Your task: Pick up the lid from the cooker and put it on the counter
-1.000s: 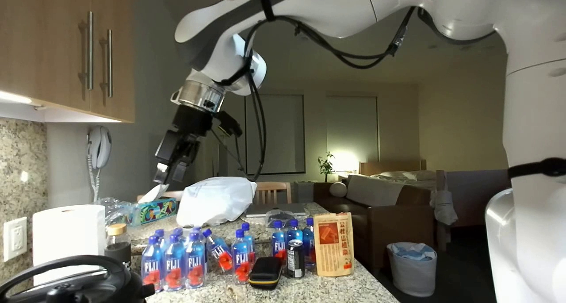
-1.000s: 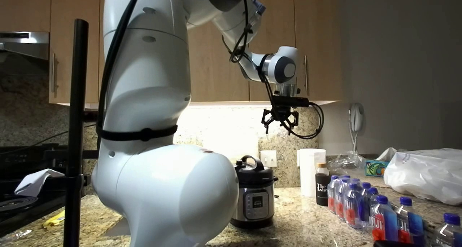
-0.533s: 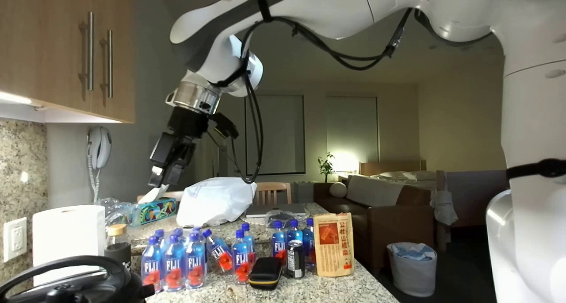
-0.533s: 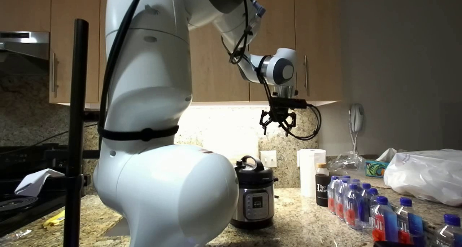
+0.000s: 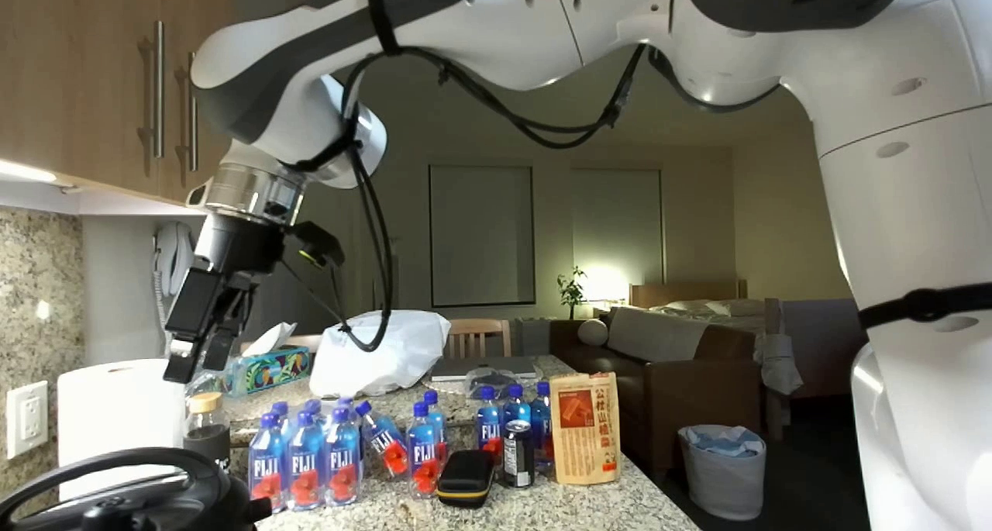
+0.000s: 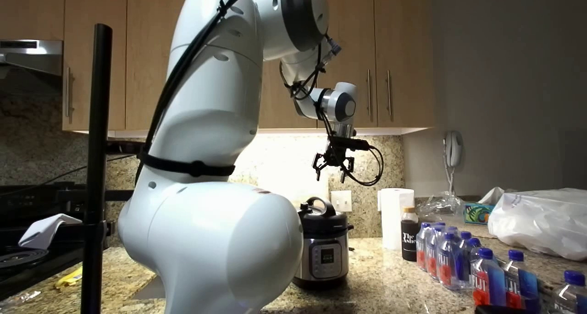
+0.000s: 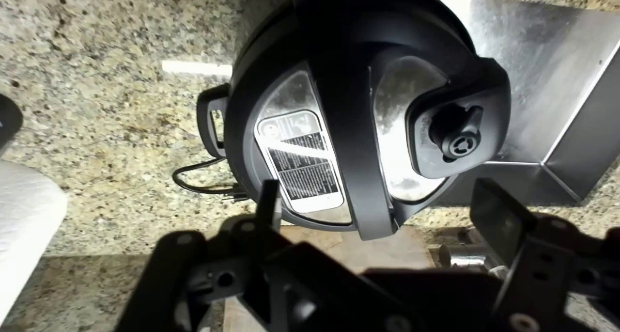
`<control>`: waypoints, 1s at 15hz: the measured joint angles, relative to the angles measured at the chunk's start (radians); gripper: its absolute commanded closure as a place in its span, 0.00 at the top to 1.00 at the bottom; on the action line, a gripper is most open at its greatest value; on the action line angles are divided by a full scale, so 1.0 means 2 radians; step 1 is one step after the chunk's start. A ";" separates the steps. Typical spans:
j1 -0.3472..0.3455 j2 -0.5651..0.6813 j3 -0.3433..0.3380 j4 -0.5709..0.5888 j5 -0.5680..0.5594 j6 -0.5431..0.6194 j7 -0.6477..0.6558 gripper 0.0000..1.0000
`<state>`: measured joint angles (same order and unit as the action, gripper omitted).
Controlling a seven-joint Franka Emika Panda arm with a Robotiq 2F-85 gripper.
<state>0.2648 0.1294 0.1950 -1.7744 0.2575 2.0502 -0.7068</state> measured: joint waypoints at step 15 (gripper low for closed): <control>-0.004 0.118 0.041 0.088 0.034 -0.048 -0.038 1.00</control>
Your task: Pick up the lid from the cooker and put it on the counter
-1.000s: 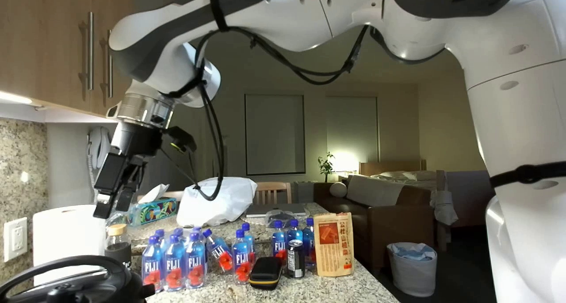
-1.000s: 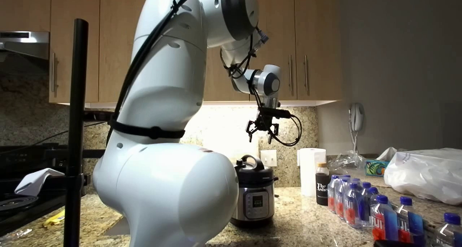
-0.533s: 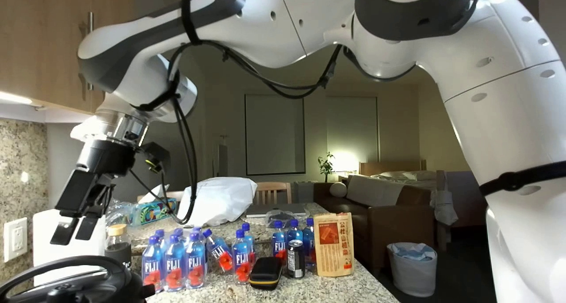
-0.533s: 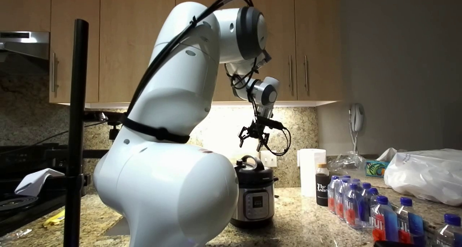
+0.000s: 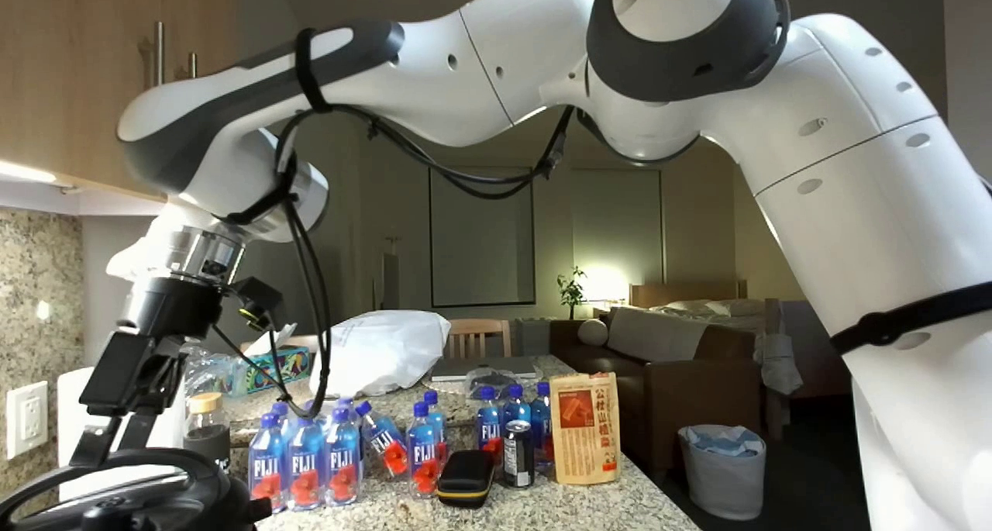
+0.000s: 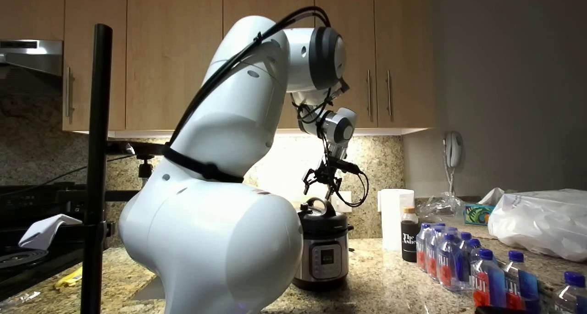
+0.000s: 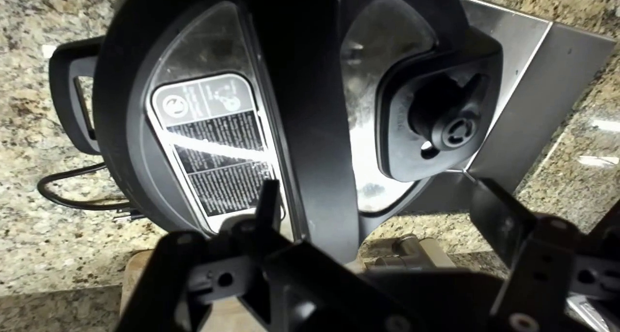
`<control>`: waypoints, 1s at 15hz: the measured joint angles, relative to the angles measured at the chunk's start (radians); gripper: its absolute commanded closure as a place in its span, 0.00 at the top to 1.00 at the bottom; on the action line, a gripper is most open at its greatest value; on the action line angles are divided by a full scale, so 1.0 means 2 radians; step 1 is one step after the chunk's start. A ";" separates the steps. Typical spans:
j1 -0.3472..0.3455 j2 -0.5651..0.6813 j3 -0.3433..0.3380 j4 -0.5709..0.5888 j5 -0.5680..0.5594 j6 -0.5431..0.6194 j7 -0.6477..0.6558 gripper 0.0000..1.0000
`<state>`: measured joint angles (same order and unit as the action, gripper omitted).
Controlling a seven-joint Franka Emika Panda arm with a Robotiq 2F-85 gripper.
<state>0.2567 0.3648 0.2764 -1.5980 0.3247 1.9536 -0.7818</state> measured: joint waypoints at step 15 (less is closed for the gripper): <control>-0.005 0.049 0.010 0.052 -0.005 -0.070 -0.006 0.40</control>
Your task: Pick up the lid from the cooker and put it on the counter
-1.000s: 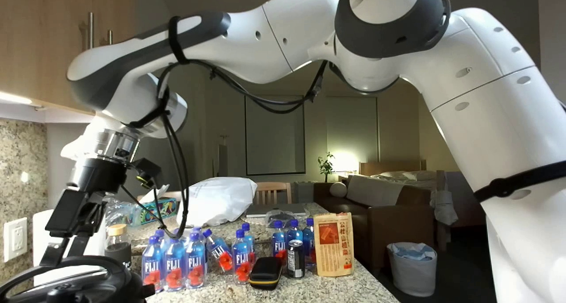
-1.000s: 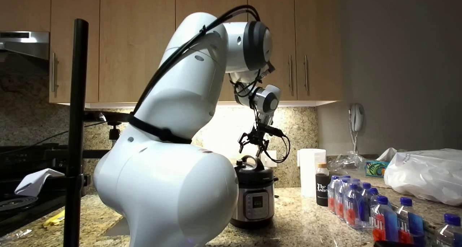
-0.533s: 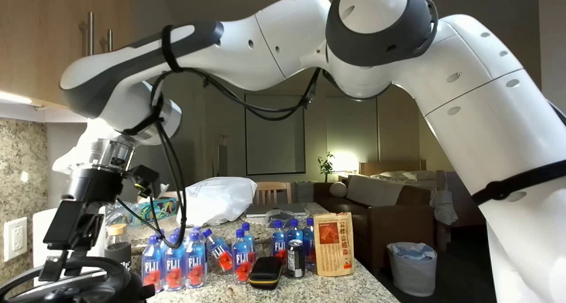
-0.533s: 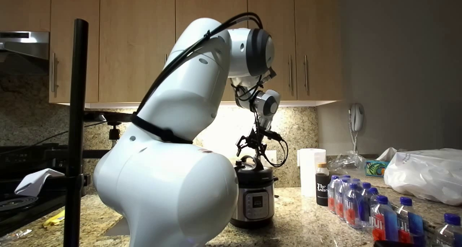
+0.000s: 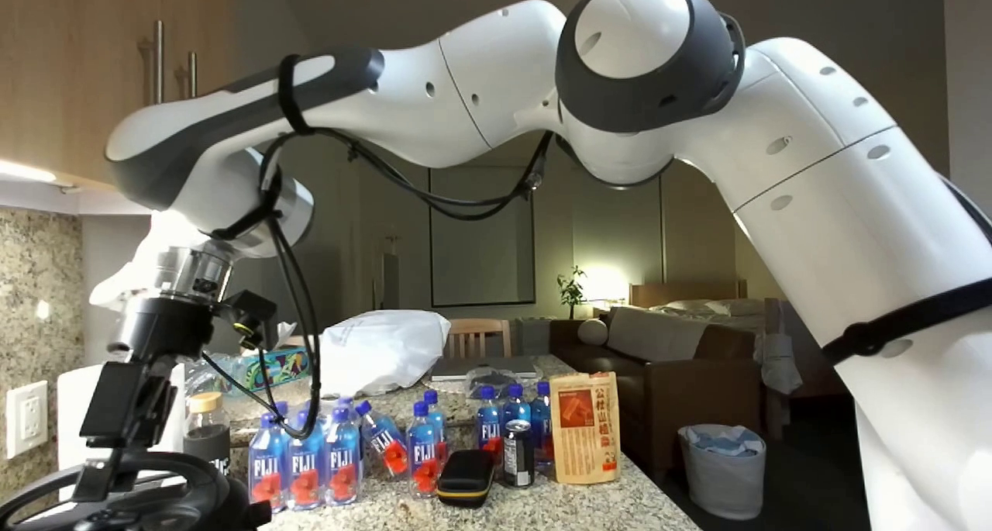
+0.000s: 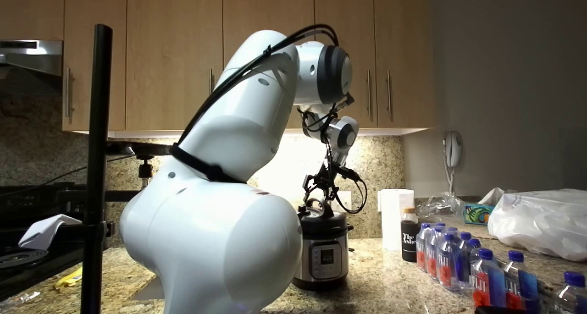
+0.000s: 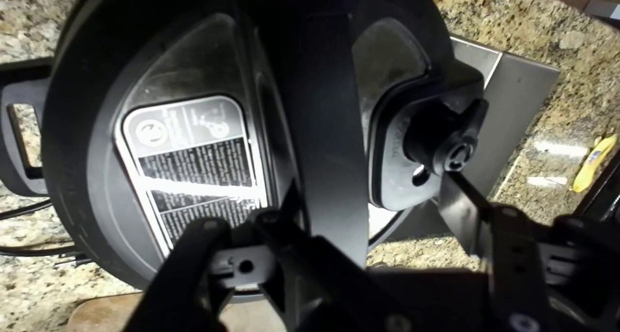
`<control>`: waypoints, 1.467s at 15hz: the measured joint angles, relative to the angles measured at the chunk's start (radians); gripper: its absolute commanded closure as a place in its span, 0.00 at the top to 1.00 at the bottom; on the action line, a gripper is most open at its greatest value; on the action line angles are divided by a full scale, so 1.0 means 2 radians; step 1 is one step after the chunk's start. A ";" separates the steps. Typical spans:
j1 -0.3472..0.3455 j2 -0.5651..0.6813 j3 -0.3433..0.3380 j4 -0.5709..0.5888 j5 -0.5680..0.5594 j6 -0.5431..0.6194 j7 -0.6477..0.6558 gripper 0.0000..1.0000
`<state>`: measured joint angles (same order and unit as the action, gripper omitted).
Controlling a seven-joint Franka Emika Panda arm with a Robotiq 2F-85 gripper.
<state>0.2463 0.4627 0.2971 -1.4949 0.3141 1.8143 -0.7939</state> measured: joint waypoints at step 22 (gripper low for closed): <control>-0.036 0.033 0.022 0.047 0.119 -0.040 -0.007 0.02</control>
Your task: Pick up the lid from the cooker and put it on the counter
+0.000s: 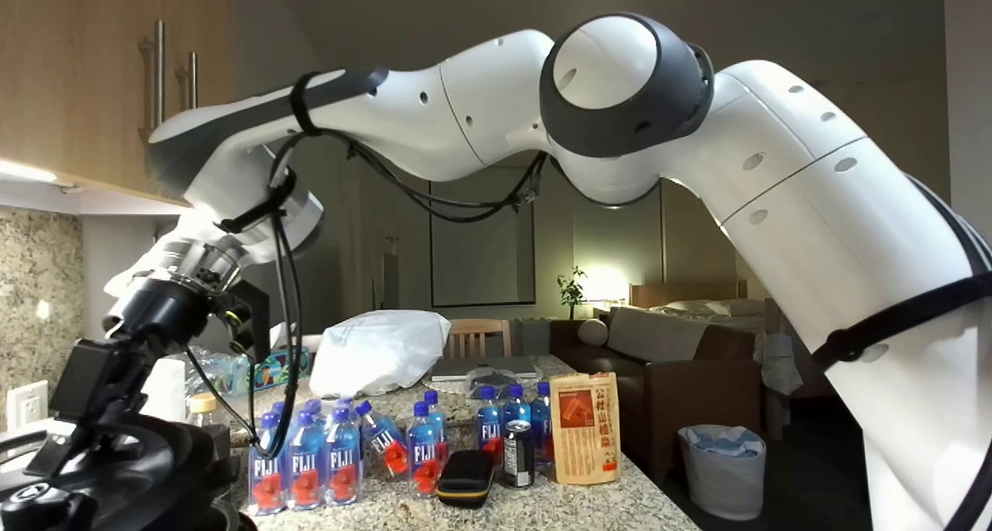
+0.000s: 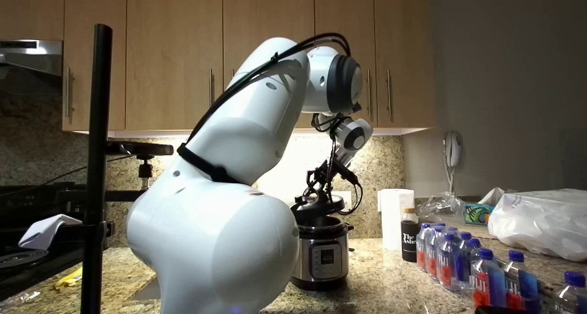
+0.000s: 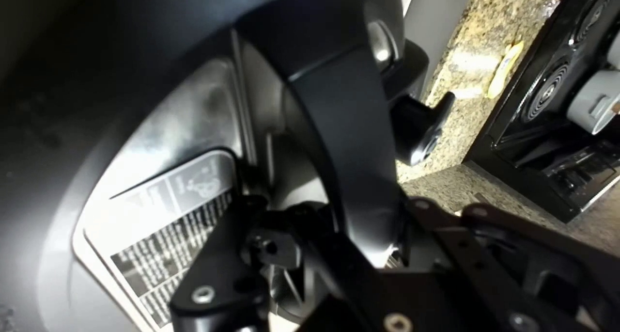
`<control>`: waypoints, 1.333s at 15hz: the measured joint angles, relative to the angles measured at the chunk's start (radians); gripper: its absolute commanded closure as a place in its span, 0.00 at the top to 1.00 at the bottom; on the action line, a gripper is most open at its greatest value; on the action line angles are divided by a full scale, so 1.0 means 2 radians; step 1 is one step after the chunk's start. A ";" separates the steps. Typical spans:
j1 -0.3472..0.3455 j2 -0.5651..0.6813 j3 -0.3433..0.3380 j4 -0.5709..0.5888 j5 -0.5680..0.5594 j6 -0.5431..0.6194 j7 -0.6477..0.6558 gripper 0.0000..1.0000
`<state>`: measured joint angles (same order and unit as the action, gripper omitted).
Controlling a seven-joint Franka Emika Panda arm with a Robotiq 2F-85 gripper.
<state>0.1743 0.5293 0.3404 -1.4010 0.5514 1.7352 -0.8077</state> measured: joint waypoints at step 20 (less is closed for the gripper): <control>-0.033 -0.029 -0.042 -0.068 0.121 0.052 -0.016 0.04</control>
<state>0.1074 0.4718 0.2561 -1.5371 0.7932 1.8384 -0.8392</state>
